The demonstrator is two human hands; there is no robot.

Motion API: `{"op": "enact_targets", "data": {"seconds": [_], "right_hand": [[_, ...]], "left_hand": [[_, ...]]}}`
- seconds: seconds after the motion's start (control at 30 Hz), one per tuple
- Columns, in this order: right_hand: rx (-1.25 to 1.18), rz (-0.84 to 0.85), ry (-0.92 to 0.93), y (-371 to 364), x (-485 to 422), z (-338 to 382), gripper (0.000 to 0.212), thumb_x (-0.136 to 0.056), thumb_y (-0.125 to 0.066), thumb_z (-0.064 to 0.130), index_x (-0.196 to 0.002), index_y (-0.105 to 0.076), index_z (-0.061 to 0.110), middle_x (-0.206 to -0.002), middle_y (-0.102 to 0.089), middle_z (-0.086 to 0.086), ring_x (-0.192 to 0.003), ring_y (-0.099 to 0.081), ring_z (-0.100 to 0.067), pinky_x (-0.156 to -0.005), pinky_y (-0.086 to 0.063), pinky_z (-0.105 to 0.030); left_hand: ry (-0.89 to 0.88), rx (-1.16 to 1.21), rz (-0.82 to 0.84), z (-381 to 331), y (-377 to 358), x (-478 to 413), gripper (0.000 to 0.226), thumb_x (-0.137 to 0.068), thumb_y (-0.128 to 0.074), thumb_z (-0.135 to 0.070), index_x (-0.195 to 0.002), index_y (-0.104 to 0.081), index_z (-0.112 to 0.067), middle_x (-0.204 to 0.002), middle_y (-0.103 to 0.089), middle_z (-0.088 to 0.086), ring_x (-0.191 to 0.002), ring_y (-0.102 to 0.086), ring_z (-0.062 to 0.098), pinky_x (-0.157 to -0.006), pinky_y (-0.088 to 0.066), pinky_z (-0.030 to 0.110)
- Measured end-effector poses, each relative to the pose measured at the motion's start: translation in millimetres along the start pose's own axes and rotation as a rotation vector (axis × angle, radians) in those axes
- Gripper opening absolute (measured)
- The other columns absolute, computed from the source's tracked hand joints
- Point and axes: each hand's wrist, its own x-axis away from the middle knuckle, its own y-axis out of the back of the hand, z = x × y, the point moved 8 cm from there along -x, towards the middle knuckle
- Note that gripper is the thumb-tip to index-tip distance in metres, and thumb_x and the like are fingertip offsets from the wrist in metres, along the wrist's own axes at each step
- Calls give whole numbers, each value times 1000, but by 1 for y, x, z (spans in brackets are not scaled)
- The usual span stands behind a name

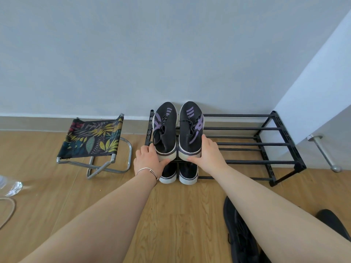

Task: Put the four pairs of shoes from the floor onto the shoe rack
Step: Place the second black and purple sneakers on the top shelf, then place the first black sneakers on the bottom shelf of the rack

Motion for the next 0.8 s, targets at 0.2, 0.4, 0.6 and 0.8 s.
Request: {"op": "enact_targets", "data": {"seconds": [0.2,0.4,0.6,0.8], "right_hand": [[340,-142,203,11,29,4,90,-87,-69,47,-154,-27,3,-154,-40,-17,-139,-42,-33,-110,-43,-42],[514,-149,342,18,68,-21,80,-84,-73,43,-147,-42,2,-146,-50,-19,-135,-48,-34,-110,-44,-45],[627,-83,370,11,124,-106,63,-88,-69,36,-138,-52,1,-129,-60,-15,-115,-59,-32,-94,-53,-44],[636,53,88,-14,177,-221,61,-89,-64,43,-134,-55,3,-120,-64,-13,-105,-61,-29,-80,-57,-39]], "left_hand": [[-65,-118,-99,-18,1,35,86,-96,-58,-47,-160,-11,-14,-166,-16,14,-150,-24,33,-118,-31,44],[-289,-313,-152,-53,-25,77,79,-99,-50,-44,-161,-12,-14,-169,-5,18,-156,-8,35,-125,-10,55],[-376,-371,-10,-89,-85,116,71,-104,-37,-38,-162,-6,-11,-170,-3,17,-157,-5,33,-127,-7,50],[-440,-358,119,-125,-153,147,74,-98,-49,-50,-154,-24,-9,-153,-34,14,-137,-38,31,-116,-34,41]]}}
